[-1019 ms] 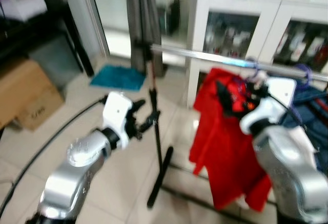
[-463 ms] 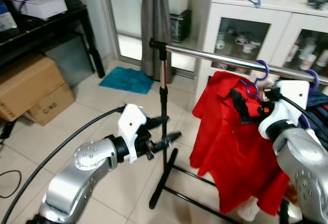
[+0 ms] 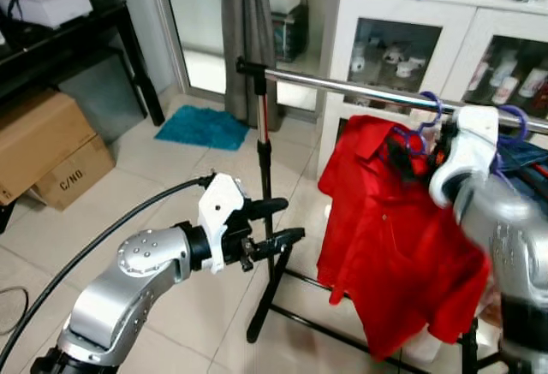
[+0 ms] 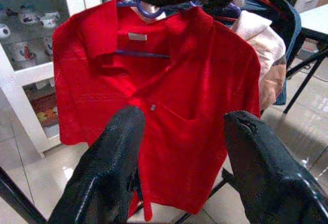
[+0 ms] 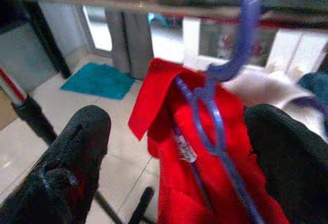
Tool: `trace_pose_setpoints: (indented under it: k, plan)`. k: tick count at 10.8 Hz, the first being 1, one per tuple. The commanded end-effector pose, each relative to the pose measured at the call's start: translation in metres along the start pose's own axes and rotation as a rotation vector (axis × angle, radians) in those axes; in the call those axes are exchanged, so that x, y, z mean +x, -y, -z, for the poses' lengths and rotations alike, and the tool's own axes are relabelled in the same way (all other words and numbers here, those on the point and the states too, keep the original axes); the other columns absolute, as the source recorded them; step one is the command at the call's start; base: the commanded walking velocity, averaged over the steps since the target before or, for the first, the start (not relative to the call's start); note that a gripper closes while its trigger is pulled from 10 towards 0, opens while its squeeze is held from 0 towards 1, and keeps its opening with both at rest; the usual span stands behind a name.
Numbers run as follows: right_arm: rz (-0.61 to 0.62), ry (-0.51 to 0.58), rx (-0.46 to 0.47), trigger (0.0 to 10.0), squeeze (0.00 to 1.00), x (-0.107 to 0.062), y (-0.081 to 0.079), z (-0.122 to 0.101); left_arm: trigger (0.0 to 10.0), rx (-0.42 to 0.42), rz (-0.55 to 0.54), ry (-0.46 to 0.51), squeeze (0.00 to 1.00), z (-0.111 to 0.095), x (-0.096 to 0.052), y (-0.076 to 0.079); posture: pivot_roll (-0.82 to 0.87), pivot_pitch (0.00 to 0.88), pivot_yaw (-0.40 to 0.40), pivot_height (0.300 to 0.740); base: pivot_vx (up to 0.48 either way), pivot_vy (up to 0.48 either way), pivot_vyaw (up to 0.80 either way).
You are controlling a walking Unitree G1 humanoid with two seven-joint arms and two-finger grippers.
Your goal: Hang hanger
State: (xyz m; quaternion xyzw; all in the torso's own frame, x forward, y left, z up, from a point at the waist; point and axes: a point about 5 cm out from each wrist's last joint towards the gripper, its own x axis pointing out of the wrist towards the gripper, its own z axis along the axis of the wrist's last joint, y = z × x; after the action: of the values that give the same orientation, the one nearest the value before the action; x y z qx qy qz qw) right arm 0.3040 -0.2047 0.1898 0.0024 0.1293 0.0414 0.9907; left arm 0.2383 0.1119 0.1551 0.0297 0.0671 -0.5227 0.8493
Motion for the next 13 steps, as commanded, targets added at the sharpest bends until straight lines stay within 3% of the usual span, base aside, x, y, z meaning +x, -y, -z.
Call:
trace_pose_setpoints:
  k: [1,2,3,4,9,13]
  plan:
    - [-0.004,-0.013,-0.009,10.0,0.0,0.001,0.0,0.001,10.0,0.004,0.007,-0.009,0.0,-0.001,0.0,-0.001,-0.02,0.0,0.031,0.74,0.0,0.0,0.0]
    - [-0.036,-0.044,-0.021,9.9,0.0,0.012,0.003,-0.005,10.0,-0.001,0.02,-0.011,0.0,0.0,-0.001,0.001,-0.02,0.0,0.026,0.74,0.0,0.0,0.0]
    - [-0.045,-0.068,-0.017,2.5,0.0,0.02,0.006,-0.008,10.0,-0.001,0.023,-0.011,0.0,0.0,-0.001,0.001,-0.02,0.0,0.026,0.74,0.0,0.0,0.0]
    - [-0.048,-0.082,-0.011,0.0,0.0,0.026,0.01,-0.01,10.0,-0.001,0.025,-0.011,0.0,0.0,-0.001,0.001,-0.02,0.0,0.016,0.74,0.0,0.0,0.0]
    - [-0.06,-0.135,0.017,0.0,0.0,0.033,0.027,-0.011,10.0,-0.004,0.041,-0.015,0.0,0.0,-0.001,0.002,-0.02,0.0,0.019,0.74,0.0,0.0,0.0]
    - [-0.072,-0.141,0.016,0.0,0.0,0.029,0.032,-0.011,10.0,-0.004,0.059,-0.02,0.0,0.001,0.001,0.002,-0.03,0.0,0.029,0.74,0.0,0.0,0.0]
